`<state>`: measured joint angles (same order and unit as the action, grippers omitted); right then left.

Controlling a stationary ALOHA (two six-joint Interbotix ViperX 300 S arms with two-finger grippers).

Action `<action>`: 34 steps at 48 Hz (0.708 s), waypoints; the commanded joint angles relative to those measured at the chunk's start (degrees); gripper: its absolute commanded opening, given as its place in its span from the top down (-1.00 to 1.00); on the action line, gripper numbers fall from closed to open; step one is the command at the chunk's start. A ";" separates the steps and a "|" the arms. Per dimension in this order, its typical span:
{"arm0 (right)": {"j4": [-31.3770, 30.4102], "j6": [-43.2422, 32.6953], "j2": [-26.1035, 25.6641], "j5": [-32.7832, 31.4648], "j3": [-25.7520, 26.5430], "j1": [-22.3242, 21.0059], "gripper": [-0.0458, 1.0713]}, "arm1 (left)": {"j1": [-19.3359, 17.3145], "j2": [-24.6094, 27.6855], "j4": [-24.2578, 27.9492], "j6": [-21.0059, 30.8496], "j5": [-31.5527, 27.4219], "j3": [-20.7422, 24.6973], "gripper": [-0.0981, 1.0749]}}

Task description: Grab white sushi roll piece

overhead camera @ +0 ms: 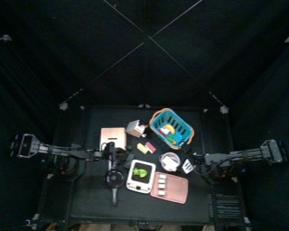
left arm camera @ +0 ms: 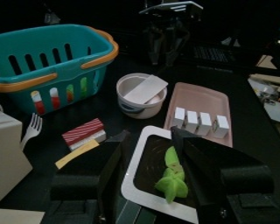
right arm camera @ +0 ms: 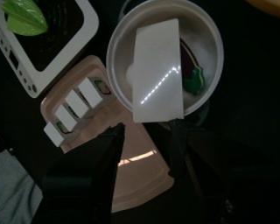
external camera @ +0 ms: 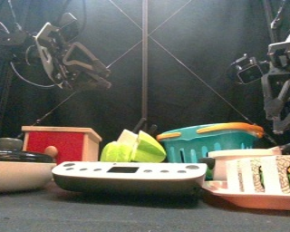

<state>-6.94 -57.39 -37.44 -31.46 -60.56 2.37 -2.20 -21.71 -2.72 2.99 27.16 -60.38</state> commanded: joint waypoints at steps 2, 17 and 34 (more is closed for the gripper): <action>-2.20 -0.09 -0.18 0.70 2.02 0.26 -0.60 | 0.00 0.44 0.09 -0.09 -0.44 0.62 -0.56; -11.16 0.26 0.97 9.49 4.66 2.46 -0.60 | 1.93 4.75 7.56 0.00 -2.37 4.13 -0.56; -18.37 0.35 8.44 21.27 2.46 7.82 -0.59 | 8.53 9.76 9.05 0.00 -14.41 11.51 -0.56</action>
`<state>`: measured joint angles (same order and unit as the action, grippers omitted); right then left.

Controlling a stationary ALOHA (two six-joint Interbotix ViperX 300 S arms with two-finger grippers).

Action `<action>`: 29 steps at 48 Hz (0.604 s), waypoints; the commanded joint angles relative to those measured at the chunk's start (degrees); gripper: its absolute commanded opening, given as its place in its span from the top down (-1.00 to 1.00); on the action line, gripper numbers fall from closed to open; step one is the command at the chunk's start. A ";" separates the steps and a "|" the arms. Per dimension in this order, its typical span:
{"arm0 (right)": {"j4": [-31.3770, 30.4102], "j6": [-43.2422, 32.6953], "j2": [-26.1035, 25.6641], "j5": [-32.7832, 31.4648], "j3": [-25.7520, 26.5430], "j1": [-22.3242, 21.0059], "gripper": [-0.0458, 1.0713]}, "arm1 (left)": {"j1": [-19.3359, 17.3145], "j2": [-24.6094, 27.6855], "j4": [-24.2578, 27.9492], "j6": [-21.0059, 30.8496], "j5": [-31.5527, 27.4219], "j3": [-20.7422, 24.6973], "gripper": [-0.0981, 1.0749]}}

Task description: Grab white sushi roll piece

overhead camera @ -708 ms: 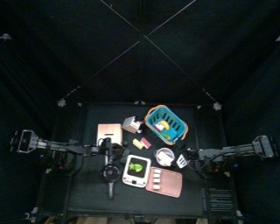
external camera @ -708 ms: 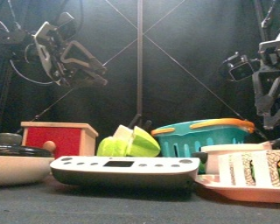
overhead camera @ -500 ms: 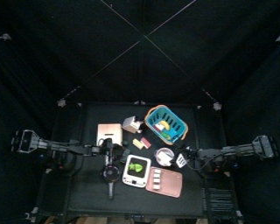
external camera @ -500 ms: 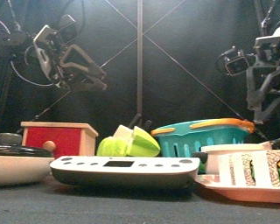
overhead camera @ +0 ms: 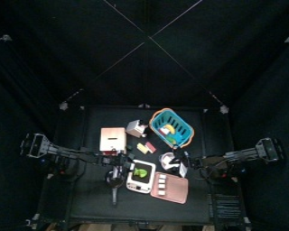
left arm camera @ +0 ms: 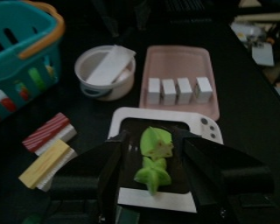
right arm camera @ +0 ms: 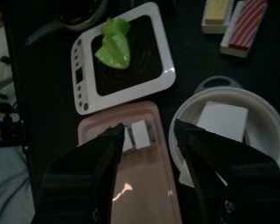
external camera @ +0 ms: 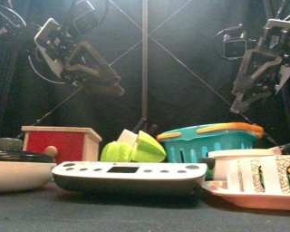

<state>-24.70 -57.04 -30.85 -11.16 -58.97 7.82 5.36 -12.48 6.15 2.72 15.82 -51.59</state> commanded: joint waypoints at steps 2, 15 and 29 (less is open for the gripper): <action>-0.79 -0.09 3.25 0.97 1.23 3.43 -0.59 | 0.88 0.88 0.09 0.26 -3.78 3.25 -0.56; -3.69 0.00 12.04 -2.37 6.68 5.45 -0.59 | -1.23 1.23 0.44 0.00 -3.87 3.78 -0.56; -5.71 0.09 17.93 -12.04 12.66 6.50 -0.59 | -2.37 1.05 0.97 0.18 -1.32 0.88 -0.56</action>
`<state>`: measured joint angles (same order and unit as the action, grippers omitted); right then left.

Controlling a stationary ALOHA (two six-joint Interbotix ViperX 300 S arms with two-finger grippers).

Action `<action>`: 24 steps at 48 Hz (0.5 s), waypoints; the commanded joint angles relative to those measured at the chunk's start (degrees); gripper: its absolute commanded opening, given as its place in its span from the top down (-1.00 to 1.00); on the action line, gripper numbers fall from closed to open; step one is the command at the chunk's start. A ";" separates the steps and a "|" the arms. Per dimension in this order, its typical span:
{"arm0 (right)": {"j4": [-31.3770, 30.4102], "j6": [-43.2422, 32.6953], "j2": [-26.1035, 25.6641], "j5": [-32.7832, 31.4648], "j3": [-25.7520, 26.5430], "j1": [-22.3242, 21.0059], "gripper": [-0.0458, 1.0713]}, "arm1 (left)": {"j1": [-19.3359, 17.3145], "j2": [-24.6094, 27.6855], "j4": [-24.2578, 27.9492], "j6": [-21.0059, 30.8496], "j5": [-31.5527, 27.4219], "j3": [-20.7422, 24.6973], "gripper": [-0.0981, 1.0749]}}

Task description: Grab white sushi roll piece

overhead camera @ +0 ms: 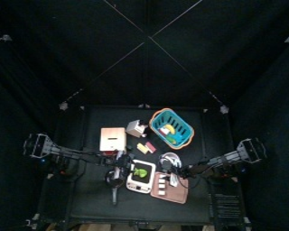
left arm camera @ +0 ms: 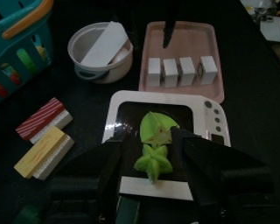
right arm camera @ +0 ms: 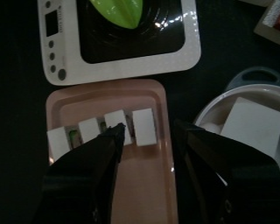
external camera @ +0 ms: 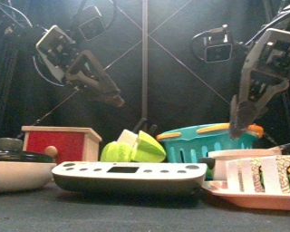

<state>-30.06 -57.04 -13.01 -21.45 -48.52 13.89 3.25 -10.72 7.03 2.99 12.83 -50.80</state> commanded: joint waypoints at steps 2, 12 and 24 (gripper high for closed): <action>-0.53 0.09 0.70 -2.29 2.55 0.44 -0.59 | -0.26 -1.05 0.09 -0.09 2.11 -0.26 -0.56; -0.62 0.09 4.31 -2.81 4.75 0.70 -0.59 | -0.44 -4.04 0.09 0.00 4.13 -2.55 -0.56; -0.44 0.00 6.42 -3.34 5.54 0.79 -0.59 | -0.70 -7.29 -0.62 0.09 7.82 -6.24 -0.56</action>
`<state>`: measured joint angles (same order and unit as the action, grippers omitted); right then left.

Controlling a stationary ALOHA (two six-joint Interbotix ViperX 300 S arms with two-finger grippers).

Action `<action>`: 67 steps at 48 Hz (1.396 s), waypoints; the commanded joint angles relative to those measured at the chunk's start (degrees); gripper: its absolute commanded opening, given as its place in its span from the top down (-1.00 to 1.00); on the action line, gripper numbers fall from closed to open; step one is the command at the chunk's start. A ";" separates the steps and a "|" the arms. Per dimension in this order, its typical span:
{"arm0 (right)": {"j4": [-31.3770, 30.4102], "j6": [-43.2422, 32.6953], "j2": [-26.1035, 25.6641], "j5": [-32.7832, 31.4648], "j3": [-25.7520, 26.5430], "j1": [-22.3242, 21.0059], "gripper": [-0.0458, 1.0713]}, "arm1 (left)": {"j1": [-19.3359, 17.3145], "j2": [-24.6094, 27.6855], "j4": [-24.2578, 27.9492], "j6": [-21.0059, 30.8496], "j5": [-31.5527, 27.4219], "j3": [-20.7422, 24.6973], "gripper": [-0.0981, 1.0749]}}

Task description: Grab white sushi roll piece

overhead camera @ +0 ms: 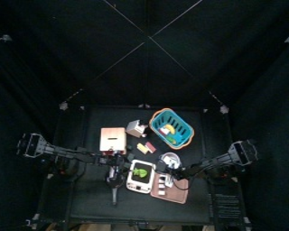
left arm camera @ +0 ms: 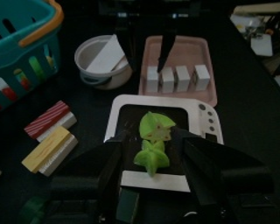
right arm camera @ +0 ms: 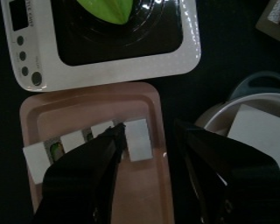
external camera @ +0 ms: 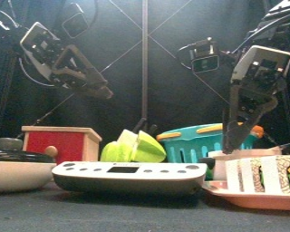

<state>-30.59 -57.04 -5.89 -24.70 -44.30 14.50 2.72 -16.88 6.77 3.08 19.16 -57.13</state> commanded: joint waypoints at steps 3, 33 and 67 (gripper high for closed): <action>0.09 0.00 -0.44 0.00 1.49 0.18 -0.59 | -0.26 -1.67 -0.53 0.00 2.02 -0.44 -0.56; 0.09 0.00 1.93 -0.09 1.58 0.26 -0.59 | -1.05 -2.72 -1.41 0.00 2.55 -1.76 -0.56; -0.09 0.09 3.43 -0.18 2.46 0.00 -0.15 | -1.85 -2.72 -1.85 0.00 2.55 -2.29 -0.56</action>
<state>-30.59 -57.04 -1.05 -24.87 -43.15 14.59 1.05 -19.16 5.01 3.08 21.18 -59.94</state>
